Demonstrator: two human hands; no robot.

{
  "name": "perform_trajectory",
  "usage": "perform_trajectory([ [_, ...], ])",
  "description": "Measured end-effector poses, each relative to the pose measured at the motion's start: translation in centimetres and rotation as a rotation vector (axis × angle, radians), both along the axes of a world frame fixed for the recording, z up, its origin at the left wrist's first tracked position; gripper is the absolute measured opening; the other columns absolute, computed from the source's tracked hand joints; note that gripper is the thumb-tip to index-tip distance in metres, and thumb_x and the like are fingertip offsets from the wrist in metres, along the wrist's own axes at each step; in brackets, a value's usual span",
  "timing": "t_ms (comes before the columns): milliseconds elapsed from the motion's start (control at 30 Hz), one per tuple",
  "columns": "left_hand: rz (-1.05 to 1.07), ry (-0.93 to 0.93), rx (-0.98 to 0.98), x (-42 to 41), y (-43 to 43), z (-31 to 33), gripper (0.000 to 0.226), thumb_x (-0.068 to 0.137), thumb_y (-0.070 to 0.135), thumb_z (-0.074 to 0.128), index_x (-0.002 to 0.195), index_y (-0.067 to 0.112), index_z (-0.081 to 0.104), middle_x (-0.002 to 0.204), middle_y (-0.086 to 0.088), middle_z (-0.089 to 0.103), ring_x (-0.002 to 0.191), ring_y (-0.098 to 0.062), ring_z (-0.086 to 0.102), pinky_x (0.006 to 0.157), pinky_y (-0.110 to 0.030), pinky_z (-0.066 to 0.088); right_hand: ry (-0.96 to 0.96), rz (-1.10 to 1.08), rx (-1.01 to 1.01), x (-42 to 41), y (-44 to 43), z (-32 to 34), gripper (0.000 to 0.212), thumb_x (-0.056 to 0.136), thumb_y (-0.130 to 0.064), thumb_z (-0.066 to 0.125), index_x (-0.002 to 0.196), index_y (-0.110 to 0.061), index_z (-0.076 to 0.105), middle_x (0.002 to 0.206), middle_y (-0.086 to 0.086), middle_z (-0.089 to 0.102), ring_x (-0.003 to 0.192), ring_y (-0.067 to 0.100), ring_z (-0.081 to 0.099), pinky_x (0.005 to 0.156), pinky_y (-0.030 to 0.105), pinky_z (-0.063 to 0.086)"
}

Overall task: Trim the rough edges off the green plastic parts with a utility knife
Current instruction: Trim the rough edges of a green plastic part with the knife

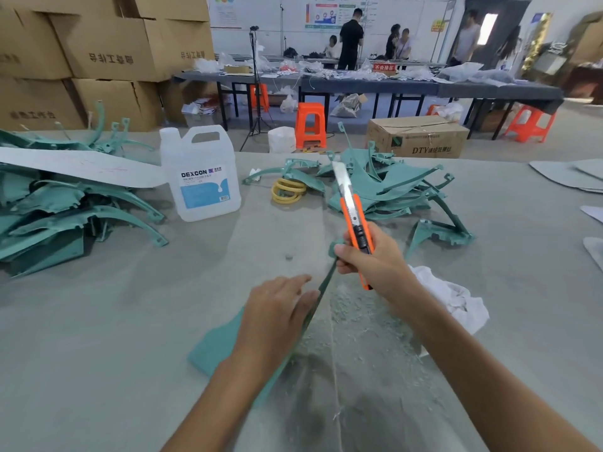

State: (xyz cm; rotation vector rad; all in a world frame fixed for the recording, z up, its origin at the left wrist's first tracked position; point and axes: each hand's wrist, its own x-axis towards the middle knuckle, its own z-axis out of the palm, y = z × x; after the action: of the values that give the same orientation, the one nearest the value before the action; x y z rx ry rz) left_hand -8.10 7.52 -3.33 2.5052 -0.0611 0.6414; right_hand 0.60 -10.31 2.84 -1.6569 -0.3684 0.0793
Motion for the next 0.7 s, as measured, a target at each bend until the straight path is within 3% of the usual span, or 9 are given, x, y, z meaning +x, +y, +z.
perform_trajectory([
  [100, 0.227, 0.012, 0.051, -1.2, 4.1, -0.1, 0.058, 0.093, 0.068, 0.034, 0.126, 0.031, 0.065, 0.123, 0.004, 0.067, 0.117, -0.023, 0.059, 0.099, -0.038, 0.036, -0.085, -0.051, 0.014, 0.0, -1.4, 0.5, 0.015, 0.093, -0.002, 0.068, 0.099, -0.005, 0.055, 0.081, 0.005, 0.058, 0.07, 0.02, 0.064, 0.07, 0.034, 0.06],
  [200, 0.38, 0.514, 0.1, -1.9, 8.5, -0.9, 0.077, 0.081, 0.085, 0.042, 0.139, 0.035, 0.047, 0.14, -0.001, 0.053, 0.129, -0.03, 0.046, 0.104, -0.044, 0.035, -0.139, -0.068, 0.039, 0.0, -2.6, 0.9, 0.014, 0.094, -0.004, 0.068, 0.1, -0.009, 0.055, 0.077, -0.001, 0.061, 0.072, 0.022, 0.065, 0.073, 0.036, 0.06],
  [267, 0.329, 0.646, 0.017, -2.0, 9.7, -1.2, 0.071, 0.075, 0.082, 0.057, 0.129, 0.036, 0.053, 0.129, 0.002, 0.06, 0.12, -0.028, 0.053, 0.098, -0.04, 0.044, -0.166, -0.075, 0.051, 0.1, -2.9, 1.0, 0.014, 0.095, -0.008, 0.068, 0.1, -0.011, 0.055, 0.08, 0.001, 0.062, 0.074, 0.023, 0.065, 0.075, 0.036, 0.059],
  [333, 0.301, 0.506, -0.284, -2.2, 9.8, -1.1, 0.049, 0.075, 0.058, 0.079, 0.109, 0.027, 0.063, 0.105, 0.005, 0.07, 0.097, -0.021, 0.064, 0.08, -0.032, 0.052, -0.178, -0.082, 0.09, 0.2, -2.9, 0.8, 0.014, 0.095, -0.009, 0.068, 0.1, -0.013, 0.055, 0.084, 0.007, 0.06, 0.075, 0.024, 0.066, 0.075, 0.032, 0.059],
  [400, 0.266, 0.338, -0.742, -2.4, 9.4, -0.5, 0.027, 0.079, 0.023, 0.085, 0.094, 0.015, 0.064, 0.089, -0.005, 0.074, 0.078, -0.02, 0.068, 0.062, -0.023, 0.054, -0.164, -0.099, 0.154, 0.5, -3.0, 0.5, 0.014, 0.094, -0.009, 0.068, 0.099, -0.011, 0.054, 0.087, 0.012, 0.057, 0.078, 0.025, 0.064, 0.078, 0.032, 0.059],
  [467, 0.189, 0.249, -1.147, -2.7, 8.8, 0.2, 0.021, 0.083, 0.001, 0.076, 0.099, 0.01, 0.066, 0.098, -0.015, 0.075, 0.077, -0.018, 0.072, 0.059, -0.023, 0.056, -0.141, -0.137, 0.138, 0.8, -3.2, -0.1, 0.014, 0.095, -0.008, 0.066, 0.099, -0.007, 0.053, 0.091, 0.02, 0.053, 0.081, 0.025, 0.062, 0.079, 0.035, 0.061],
  [500, 0.157, 0.237, -1.247, -3.0, 8.4, 0.6, 0.023, 0.085, -0.001, 0.072, 0.104, 0.01, 0.066, 0.102, -0.015, 0.075, 0.08, -0.018, 0.072, 0.061, -0.026, 0.057, -0.133, -0.172, 0.069, 0.8, -3.3, -0.5, 0.015, 0.096, -0.01, 0.067, 0.101, -0.006, 0.053, 0.092, 0.021, 0.055, 0.08, 0.022, 0.063, 0.078, 0.038, 0.062],
  [600, 0.099, 0.244, -1.301, -4.2, 7.2, 1.4, 0.024, 0.091, 0.0, 0.064, 0.114, 0.007, 0.064, 0.109, -0.014, 0.074, 0.093, -0.024, 0.07, 0.086, -0.044, 0.055, -0.109, -0.269, -0.18, -0.2, -3.5, -2.3, 0.018, 0.094, -0.033, 0.067, 0.101, -0.022, 0.054, 0.08, -0.003, 0.059, 0.064, 0.012, 0.067, 0.064, 0.042, 0.061],
  [700, 0.097, 0.232, -1.283, -5.6, 6.6, 2.0, 0.021, 0.092, 0.002, 0.063, 0.113, 0.003, 0.061, 0.106, -0.018, 0.073, 0.089, -0.025, 0.071, 0.084, -0.047, 0.056, -0.152, -0.343, -0.393, -1.8, -3.7, -4.5, 0.026, 0.094, -0.057, 0.057, 0.087, -0.035, 0.045, 0.073, -0.005, 0.054, 0.058, 0.016, 0.058, 0.048, 0.035, 0.05],
])
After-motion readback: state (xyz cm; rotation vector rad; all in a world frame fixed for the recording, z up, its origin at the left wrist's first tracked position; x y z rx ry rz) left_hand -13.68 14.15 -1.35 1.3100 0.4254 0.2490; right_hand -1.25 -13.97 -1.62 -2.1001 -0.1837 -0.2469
